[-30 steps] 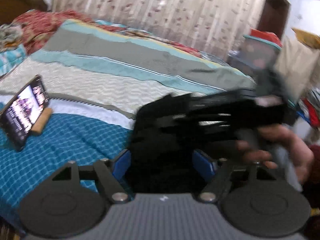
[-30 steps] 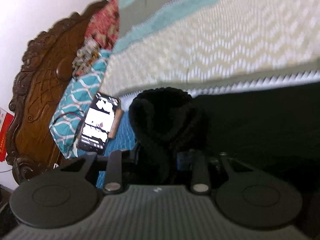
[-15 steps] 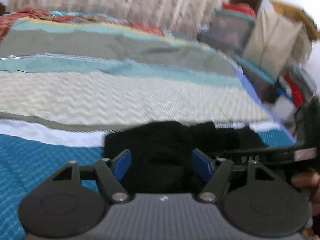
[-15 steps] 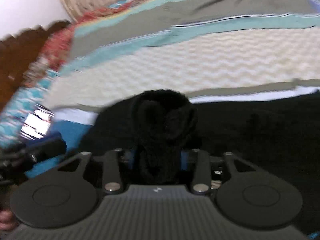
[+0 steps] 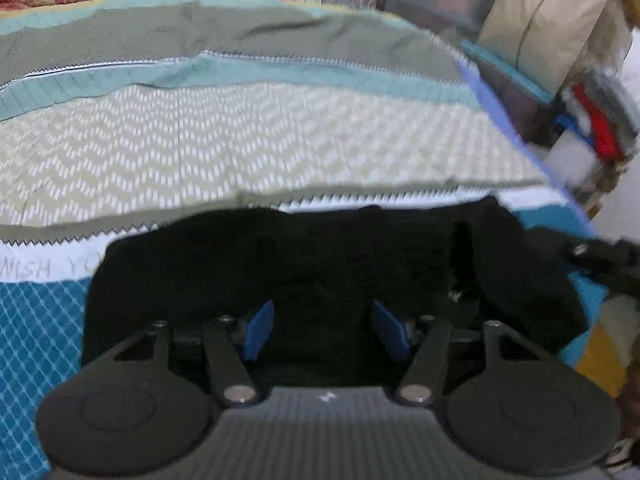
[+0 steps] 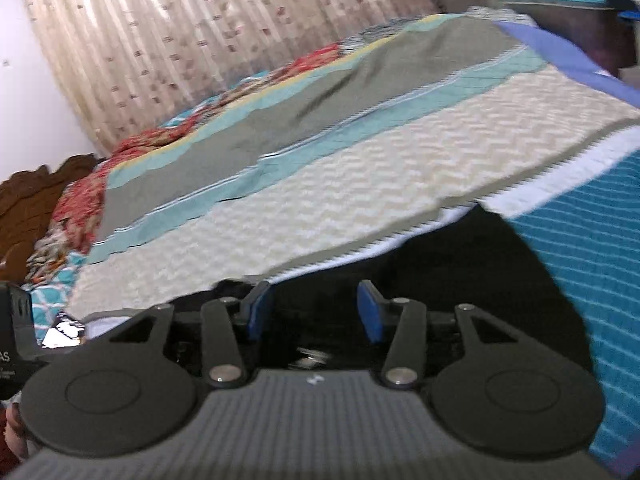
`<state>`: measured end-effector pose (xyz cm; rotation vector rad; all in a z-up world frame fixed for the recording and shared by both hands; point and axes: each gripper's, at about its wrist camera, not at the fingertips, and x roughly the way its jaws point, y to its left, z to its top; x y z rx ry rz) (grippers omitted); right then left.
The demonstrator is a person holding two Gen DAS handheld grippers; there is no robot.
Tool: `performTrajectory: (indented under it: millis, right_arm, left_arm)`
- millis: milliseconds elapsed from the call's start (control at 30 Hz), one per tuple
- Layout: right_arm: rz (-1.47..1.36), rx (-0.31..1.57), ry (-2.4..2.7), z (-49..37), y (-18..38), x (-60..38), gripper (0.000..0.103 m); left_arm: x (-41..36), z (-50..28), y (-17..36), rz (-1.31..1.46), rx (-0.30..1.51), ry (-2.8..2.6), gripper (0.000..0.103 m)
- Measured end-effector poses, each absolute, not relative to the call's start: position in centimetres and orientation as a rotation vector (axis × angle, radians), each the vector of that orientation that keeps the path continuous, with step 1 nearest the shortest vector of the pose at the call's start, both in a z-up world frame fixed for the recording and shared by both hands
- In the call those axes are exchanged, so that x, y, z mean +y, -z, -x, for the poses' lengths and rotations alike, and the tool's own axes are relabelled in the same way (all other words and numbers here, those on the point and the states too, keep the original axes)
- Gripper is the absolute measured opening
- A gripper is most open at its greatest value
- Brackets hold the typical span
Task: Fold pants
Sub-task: 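Lay the pants down and open both grippers, then grasp the pants end with the right gripper and lift it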
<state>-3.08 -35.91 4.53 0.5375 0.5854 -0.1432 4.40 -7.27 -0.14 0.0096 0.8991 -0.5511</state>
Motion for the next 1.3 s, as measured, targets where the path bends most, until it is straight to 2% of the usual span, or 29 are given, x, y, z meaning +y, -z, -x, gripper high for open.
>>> performTrajectory:
  millis: [167,300,367,433,467,600,733,900,967,1167,1300]
  right_arm:
    - [-0.629,0.583,0.28,5.2,-2.8,-39.5,0.052]
    - [-0.677,0.547,0.349,6.9,-2.8,-41.3,0.051]
    - [-0.676,0.543,0.369,7.3,-2.8,-41.7,0.055]
    - [-0.683,0.548,0.39,7.6,-2.5,-41.9,0.064]
    - [-0.691,0.553,0.396,7.8,-2.2,-42.3,0.066]
    - [-0.747,0.582,0.386,8.3,-0.9,-42.7,0.07]
    - [-0.798,0.6,0.363,8.7,-0.1,-43.1,0.073]
    - [-0.809,0.594,0.34,9.2,0.0,-42.8,0.077]
    - [-0.804,0.591,0.328,9.3,0.0,-42.9,0.078]
    - [-0.88,0.559,0.304,10.3,0.3,-43.8,0.078]
    - [-0.995,0.529,0.265,11.5,0.9,-45.1,0.078]
  left_arm:
    - [-7.7,-3.8,0.1,-0.054,0.899,0.542,0.057]
    - [-7.5,-4.3,-2.1,-0.02,0.897,0.57,0.06]
    - [-7.8,-4.6,-3.5,0.001,0.854,0.585,0.061]
    - [-8.4,-5.0,-4.3,0.017,0.838,0.604,0.061]
    - [-8.9,-5.3,-4.4,0.022,0.84,0.613,0.061]
    - [-11.3,-5.9,-2.9,-0.033,0.891,0.607,0.06]
    - [-12.5,-6.1,0.2,-0.137,0.942,0.549,0.071]
    - [-13.0,-6.1,-0.7,-0.15,0.961,0.524,0.071]
    - [-12.7,-5.8,-1.8,-0.129,0.953,0.533,0.069]
    - [-9.7,-5.2,-5.1,0.03,0.849,0.596,0.079]
    - [-7.2,-6.4,-3.4,0.107,0.904,0.537,0.078]
